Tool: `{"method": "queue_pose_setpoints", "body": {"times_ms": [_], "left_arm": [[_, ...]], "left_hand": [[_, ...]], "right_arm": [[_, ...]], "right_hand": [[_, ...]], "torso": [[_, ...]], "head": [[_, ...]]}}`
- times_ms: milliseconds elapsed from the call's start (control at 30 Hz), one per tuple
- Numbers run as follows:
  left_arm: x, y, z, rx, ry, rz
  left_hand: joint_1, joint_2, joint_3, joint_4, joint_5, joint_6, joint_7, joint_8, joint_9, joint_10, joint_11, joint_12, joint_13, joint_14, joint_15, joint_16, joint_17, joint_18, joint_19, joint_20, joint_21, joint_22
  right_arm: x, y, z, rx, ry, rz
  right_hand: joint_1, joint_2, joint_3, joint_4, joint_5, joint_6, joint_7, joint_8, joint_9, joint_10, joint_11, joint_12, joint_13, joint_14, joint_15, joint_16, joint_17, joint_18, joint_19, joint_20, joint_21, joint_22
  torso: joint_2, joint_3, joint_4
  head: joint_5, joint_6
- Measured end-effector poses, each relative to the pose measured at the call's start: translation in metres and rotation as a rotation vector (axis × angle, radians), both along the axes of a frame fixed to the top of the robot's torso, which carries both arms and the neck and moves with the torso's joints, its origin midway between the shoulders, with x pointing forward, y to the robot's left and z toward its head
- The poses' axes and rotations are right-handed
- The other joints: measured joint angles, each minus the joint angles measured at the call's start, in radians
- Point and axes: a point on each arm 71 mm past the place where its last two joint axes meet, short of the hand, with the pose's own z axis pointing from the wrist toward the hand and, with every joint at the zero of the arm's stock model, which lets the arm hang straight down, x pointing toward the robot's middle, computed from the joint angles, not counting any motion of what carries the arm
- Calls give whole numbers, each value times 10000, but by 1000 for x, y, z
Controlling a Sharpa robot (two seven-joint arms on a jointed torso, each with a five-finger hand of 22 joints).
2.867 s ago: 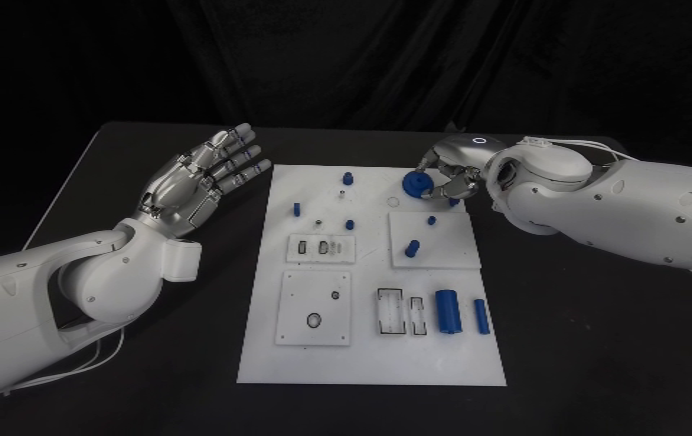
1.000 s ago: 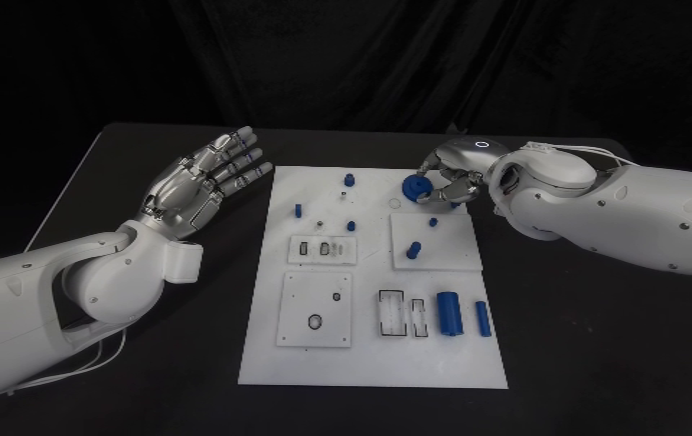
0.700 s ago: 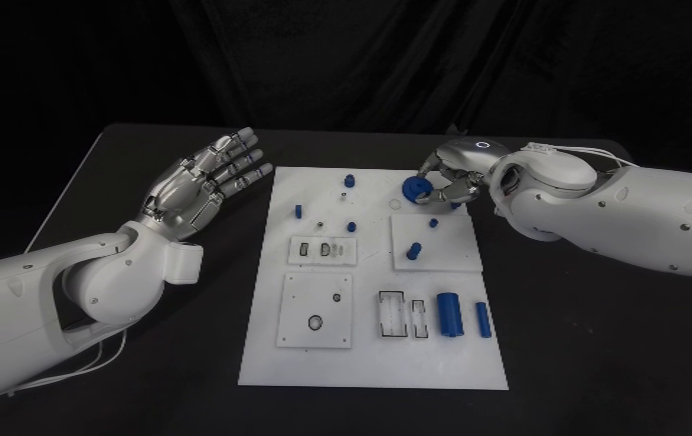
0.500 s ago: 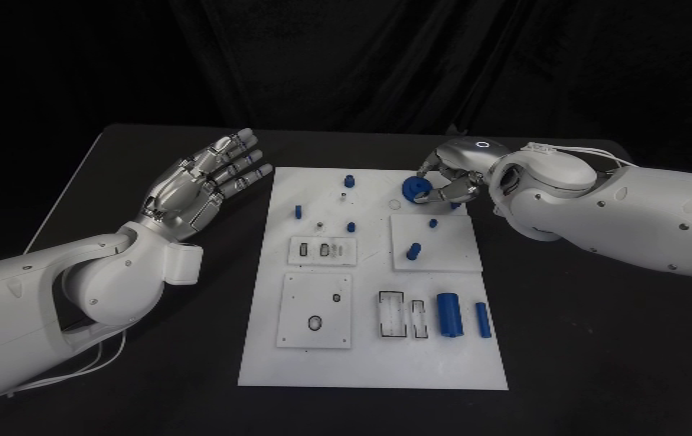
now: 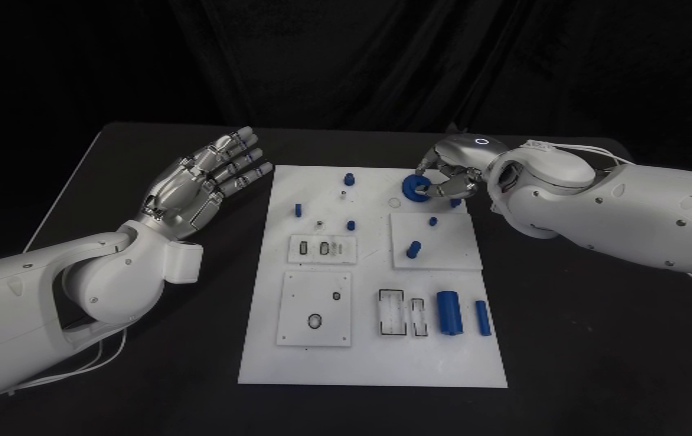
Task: Assemble the parts on the task board
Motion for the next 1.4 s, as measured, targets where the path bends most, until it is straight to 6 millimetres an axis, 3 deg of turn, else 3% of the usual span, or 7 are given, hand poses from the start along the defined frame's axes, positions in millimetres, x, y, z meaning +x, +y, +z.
{"method": "queue_pose_setpoints", "body": {"times_ms": [267, 600, 900, 1067, 1133, 1200, 1400], "left_arm": [[0, 0, 0, -6, 1, -16], [0, -1, 0, -13, 3, -31], [0, -1, 0, -18, 6, -42], [0, -1, 0, -19, 7, -43], [0, -1, 0, -19, 7, -41], [0, -1, 0, -20, 8, -41], [0, 0, 0, -18, 9, -28]], "left_hand": [[0, 0, 0, 0, 0, 0, 0, 0, 0, 0, 0, 41, -1, 0, 0, 0, 0, 0, 0, 0, 0, 6], [0, 0, -1, 0, 0, 0, 0, 0, -1, 0, 0, 42, -2, 0, 0, 0, -1, 0, 0, 0, 0, 5], [0, 0, 27, -28, 0, 0, 0, 0, 0, 0, 0, 41, -2, 0, 0, 0, -1, 0, 0, 0, 0, 5], [0, 0, 27, -27, 0, 0, 0, 0, 0, 0, 0, 41, -2, 0, 0, 0, -2, -1, 0, 0, 0, 4], [0, 0, 27, -27, 0, 0, 0, 0, 0, 0, 0, 41, -3, 0, 0, -1, -2, 0, 0, 0, 0, 4], [0, 0, 27, -27, 0, 0, 0, 0, -1, 0, 0, 41, -3, 0, 0, 0, -2, 0, 0, 0, 0, 4], [0, 0, 27, -27, 0, 0, 0, 0, 0, 0, 0, 41, -3, 0, 0, 0, -2, 0, 0, 0, 0, 3]], "right_arm": [[0, 2, 0, 12, 63, -4], [1, 4, -2, -80, 215, -24], [1, 5, -1, -191, 278, -55], [0, 6, -1, -207, 238, -16], [0, 6, 0, -200, 215, 2], [-1, 6, 0, -182, 183, 24], [-4, 5, 1, -82, 49, 97]], "right_hand": [[440, -109, 169, -462, -258, 11, 66, -43, -10, 0, 0, 0, 0, 0, 0, 0, 6, 0, -35, 35, 0, 0], [450, -119, 98, -554, -905, 11, 65, -43, 3, 0, 72, 0, 0, 26, 27, 0, 5, 1, 2, 72, 0, -1], [678, -234, 125, -857, -883, 346, 120, 154, 166, 1, 71, 0, 0, -11, 64, 0, 4, 1, 2, 72, 11, -1], [889, -263, 292, -1136, 46, 756, 107, 472, 459, 1, 71, 0, -1, -11, 64, 0, 4, 0, 2, 72, 53, -2], [981, -305, 482, -1331, 1064, 914, 243, 744, 482, 1, 72, 0, -1, -11, 64, 0, 3, 1, 2, 72, 131, -2], [1026, -313, 573, -1502, 1599, 988, 317, 744, 473, 1, 72, 0, -1, -11, 64, 0, 3, 1, 2, 72, 179, -2], [1200, -235, 730, -1744, 1943, 1020, 349, 744, 465, -10, 10, 0, -1, 26, 27, 0, 3, 1, 40, 33, 242, -2]], "torso": [[-1, 1, -1], [-1, -3, 0], [-1, -5, 0], [1, -5, -1], [1, -5, -4], [1, -5, -6], [1, -5, -12]], "head": [[-5, -60], [-14, -113], [-12, -157], [0, -166], [1, -167], [12, -167], [44, -132]]}}
